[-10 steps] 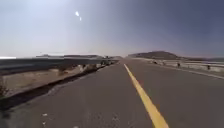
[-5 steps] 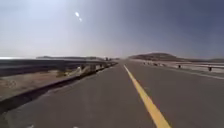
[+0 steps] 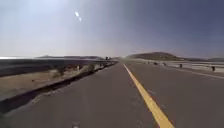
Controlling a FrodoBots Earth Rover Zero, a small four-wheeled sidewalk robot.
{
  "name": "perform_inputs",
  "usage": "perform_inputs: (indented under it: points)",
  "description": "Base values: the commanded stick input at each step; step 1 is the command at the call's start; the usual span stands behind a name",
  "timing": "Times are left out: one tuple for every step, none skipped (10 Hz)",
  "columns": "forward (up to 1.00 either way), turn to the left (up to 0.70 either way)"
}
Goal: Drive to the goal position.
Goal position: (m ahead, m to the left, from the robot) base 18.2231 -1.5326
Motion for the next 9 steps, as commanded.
perform_inputs:
  points:
    - [0.50, 0.00]
    - [0.50, 0.00]
    - [0.50, 0.00]
    - [0.50, 0.00]
    - [0.50, 0.00]
    - [0.50, 0.00]
    - [0.50, 0.00]
    - [0.50, 0.00]
    - [0.50, 0.00]
